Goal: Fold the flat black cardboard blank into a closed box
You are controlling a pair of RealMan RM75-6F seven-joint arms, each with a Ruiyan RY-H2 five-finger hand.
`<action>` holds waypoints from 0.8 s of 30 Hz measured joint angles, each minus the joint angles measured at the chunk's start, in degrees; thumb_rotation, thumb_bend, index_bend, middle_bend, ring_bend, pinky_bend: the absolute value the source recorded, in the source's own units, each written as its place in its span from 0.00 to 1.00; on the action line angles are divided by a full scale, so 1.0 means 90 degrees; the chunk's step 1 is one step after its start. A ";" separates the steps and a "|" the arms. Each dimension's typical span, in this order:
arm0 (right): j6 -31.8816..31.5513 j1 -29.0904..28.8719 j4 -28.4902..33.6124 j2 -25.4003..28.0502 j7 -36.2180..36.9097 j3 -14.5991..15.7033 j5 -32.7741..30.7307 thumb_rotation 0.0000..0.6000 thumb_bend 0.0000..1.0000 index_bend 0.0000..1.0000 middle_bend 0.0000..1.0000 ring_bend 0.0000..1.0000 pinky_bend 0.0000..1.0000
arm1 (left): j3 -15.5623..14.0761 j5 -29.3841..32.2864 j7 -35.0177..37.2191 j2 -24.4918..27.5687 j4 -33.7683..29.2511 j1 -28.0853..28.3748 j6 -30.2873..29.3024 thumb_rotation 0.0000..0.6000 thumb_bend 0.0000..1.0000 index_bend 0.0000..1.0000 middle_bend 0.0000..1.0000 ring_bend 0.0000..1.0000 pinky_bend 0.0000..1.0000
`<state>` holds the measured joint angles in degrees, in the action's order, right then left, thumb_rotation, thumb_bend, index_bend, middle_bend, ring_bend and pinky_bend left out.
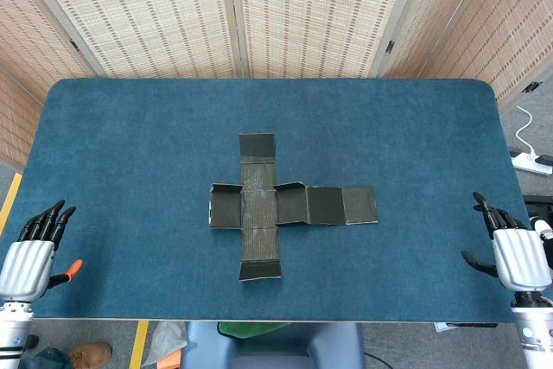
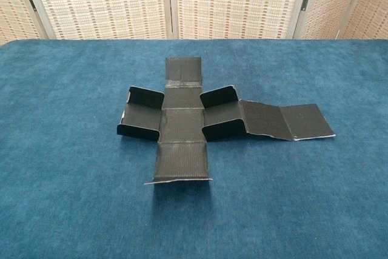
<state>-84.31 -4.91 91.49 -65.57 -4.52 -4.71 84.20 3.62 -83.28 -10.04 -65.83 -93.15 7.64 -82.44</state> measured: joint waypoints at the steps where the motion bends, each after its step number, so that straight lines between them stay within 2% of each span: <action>1: 0.0000 -0.0006 0.0005 -0.0006 0.0004 -0.0008 -0.0001 1.00 0.11 0.02 0.24 0.25 0.43 | 0.0018 -0.0003 0.0017 -0.0031 0.0024 0.0004 -0.0031 1.00 0.22 0.10 0.11 0.10 0.14; 17: -0.0186 0.0144 0.0144 0.0115 0.0323 0.0104 0.0165 1.00 0.11 0.02 0.23 0.26 0.44 | -0.0014 -0.0268 0.0285 -0.0151 0.0191 -0.0130 -0.0451 1.00 0.22 0.10 0.11 0.10 0.14; 24: 0.0026 0.0070 0.0344 0.0189 0.0289 0.0112 0.0108 1.00 0.11 0.02 0.21 0.32 0.54 | -0.0042 -0.0242 0.0364 -0.0131 0.0241 -0.0200 -0.0496 1.00 0.22 0.10 0.11 0.10 0.14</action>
<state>-84.07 -4.29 94.59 -63.87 -1.91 -3.71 85.17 3.24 -85.46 -6.76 -67.00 -90.98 5.83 -86.91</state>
